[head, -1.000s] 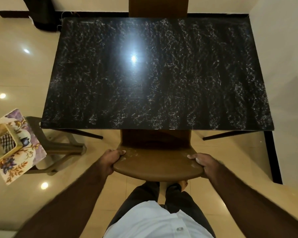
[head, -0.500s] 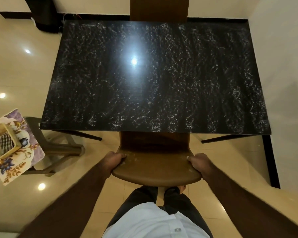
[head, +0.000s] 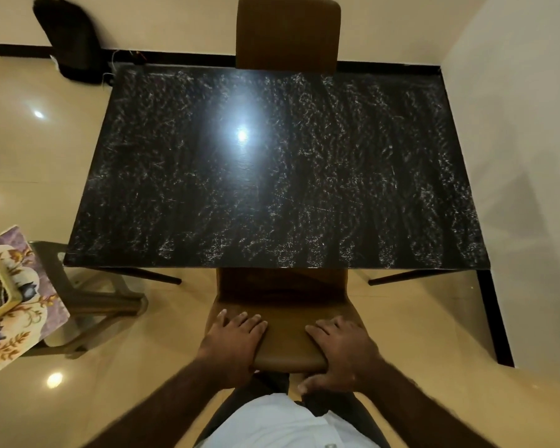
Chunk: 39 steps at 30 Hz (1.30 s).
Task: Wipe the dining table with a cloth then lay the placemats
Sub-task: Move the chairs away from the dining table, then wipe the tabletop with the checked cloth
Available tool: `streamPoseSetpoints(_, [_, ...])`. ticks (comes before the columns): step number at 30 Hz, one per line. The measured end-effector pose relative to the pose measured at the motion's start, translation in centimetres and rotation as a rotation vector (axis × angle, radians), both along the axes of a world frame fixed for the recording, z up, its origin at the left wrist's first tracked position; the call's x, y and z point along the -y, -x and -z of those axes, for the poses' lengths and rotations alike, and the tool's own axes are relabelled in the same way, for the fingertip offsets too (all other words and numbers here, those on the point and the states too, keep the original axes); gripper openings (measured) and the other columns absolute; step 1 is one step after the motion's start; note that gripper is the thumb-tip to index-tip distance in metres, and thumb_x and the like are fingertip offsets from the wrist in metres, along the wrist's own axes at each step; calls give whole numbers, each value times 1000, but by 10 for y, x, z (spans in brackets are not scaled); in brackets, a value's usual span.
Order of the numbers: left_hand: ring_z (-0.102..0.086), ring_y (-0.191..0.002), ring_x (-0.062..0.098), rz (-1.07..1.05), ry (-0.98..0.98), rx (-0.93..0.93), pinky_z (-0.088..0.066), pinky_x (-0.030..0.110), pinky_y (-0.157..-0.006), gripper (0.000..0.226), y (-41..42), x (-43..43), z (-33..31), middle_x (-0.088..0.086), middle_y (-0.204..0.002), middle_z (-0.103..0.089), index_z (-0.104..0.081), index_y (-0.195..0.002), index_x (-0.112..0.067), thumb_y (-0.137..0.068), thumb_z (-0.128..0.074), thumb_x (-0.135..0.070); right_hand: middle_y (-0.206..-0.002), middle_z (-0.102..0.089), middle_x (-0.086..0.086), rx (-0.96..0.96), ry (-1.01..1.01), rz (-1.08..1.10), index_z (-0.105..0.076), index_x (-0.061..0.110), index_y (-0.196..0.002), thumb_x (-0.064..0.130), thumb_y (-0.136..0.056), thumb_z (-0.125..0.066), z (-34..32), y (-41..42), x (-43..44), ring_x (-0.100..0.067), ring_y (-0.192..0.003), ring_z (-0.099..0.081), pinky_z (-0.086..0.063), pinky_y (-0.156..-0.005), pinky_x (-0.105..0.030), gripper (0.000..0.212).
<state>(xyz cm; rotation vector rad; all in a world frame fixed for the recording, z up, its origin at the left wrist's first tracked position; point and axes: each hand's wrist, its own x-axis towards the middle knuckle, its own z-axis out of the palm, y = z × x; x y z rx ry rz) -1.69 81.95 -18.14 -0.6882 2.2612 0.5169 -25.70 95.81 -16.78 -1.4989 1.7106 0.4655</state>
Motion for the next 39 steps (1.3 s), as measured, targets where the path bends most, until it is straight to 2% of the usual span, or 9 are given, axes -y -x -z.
streamPoseSetpoints(3, [-15,-172,29,0,-9,-18,-4,61,-138,99,0,-3,1,-1,-187,-14,-10,-177,-32,-100,-68,-53,-185,-22,-4,-49,-15,-37,-10,37,-177,81,-89,-66,10,-4,-8,-39,-167,-22,-19,-136,-57,113])
streamPoseSetpoints(5, [-18,-171,28,-10,-12,-24,-7,59,-138,99,-2,-4,4,-1,-186,-17,-12,-177,-33,-99,-68,-55,-185,-21,-5,-71,-29,-18,-8,39,-177,64,-90,-74,14,-8,-7,-40,-169,-21,-18,-136,-58,112])
streamPoseSetpoints(12, [-23,-170,25,-42,6,-75,-12,55,-138,104,-10,-5,22,-5,-185,-22,-17,-176,-35,-91,-65,-71,-183,-29,-2,-82,1,-1,-12,41,-175,69,-79,-66,28,-9,-14,-39,-167,-28,-23,-134,-58,113])
streamPoseSetpoints(22, [-32,-166,28,-28,56,-125,-19,54,-135,100,-12,-5,30,-1,-182,-30,-23,-175,-32,-90,-59,-69,-182,-32,-1,-104,91,-8,-20,39,-176,67,-86,-68,24,-6,-12,-34,-166,-31,-23,-136,-54,106])
streamPoseSetpoints(29, [-39,-162,29,-48,95,-194,-25,54,-133,107,-11,-4,20,0,-181,-33,-23,-174,-31,-83,-52,-79,-175,-45,1,-121,190,-40,-30,35,-173,68,-89,-61,17,-8,-11,-31,-158,-43,-34,-132,-51,96])
streamPoseSetpoints(33, [-19,-170,33,-38,117,-169,-11,61,-136,120,-12,-2,11,1,-187,-12,-5,-177,-33,-83,-54,-91,-181,-34,2,-107,233,-26,-16,40,-176,99,-84,-43,15,-11,-11,-33,-161,-38,-33,-131,-53,114])
streamPoseSetpoints(35, [3,-173,36,-31,190,-168,4,67,-135,128,-13,-4,3,4,-187,6,7,-177,-32,-81,-31,-107,-187,-15,0,-106,311,24,-2,42,-177,111,-80,-27,10,-14,-13,-35,-169,-23,-26,-133,-57,122])
streamPoseSetpoints(37, [22,-170,36,-72,266,-219,16,67,-132,129,-13,-11,-7,6,-185,18,11,-177,-30,-79,-6,-111,-189,-5,-4,-138,454,72,-1,37,-179,107,-88,-20,2,-17,-16,-36,-173,-12,-25,-133,-62,116])
streamPoseSetpoints(39, [29,-168,36,-115,349,-289,20,68,-130,121,-12,-22,-20,8,-184,24,12,-177,-29,-85,0,-106,-188,-5,-9,-193,618,126,-10,30,-180,96,-99,-23,-8,-21,-20,-37,-173,-12,-29,-130,-64,106])
